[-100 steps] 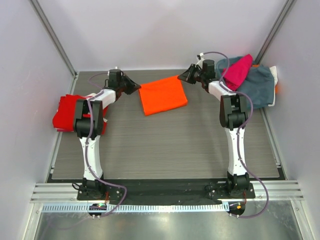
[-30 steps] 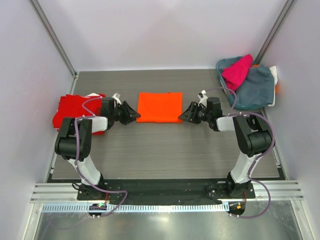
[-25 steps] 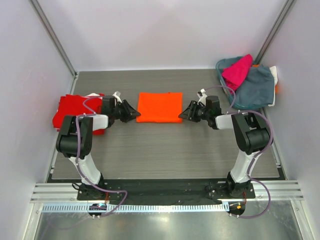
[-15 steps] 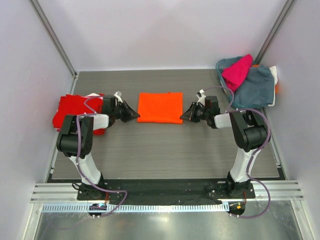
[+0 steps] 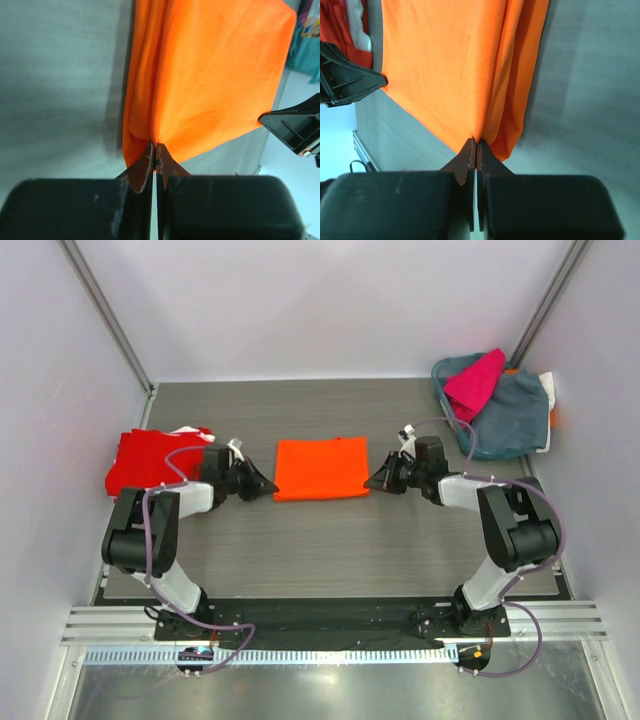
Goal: Fold and stack the t-shirts
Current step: Fold the tshirt
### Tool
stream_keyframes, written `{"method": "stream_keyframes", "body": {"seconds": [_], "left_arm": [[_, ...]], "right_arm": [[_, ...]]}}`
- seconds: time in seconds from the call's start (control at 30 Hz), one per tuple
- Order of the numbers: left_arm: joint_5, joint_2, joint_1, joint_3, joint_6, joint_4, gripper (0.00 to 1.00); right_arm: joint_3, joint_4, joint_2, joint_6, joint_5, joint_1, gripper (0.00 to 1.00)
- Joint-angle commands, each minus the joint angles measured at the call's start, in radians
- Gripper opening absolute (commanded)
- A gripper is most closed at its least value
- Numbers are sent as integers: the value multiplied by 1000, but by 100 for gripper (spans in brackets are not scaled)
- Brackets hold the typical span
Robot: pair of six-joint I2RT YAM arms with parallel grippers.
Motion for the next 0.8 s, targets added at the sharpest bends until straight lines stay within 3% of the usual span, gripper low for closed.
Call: {"method": "stream_keyframes", "body": {"seconds": [0.0,0.13,0.2,0.23,0.27,0.33,0.4,0.53,0.63,0.77], "left_arm": [[-28,-67,-23,-66,15,-33,0],[-60,-104,-54,-101,12,-64,0],[-72,-125,-60,-126,1,-79,2],[-80,-141,-62,-132,-3,-90,6],[-107,-179,-63,-138,-5,-105,22],[-158,-234,-71,-141,3,-168,37],[-225,-337,-81,-121,15,-270,40],[-252,-454,-109,-37,18,-378,37],[-224,-442,-152,32,-5,-398,30],[-215,-325,-230,113,-22,-377,19]], "right_arm": [[-48,-108,-93,-11,50,15,1],[-116,-169,-150,-7,94,35,7],[-134,-187,-182,-2,127,38,18],[-137,-206,-196,-4,139,38,28],[-136,-221,-211,-8,162,39,41],[-122,-284,-265,-30,174,42,47],[-85,-333,-306,-54,213,56,48],[-21,-428,-371,-42,220,98,36],[21,-422,-350,2,187,144,9],[50,-311,-239,95,106,200,1]]}}
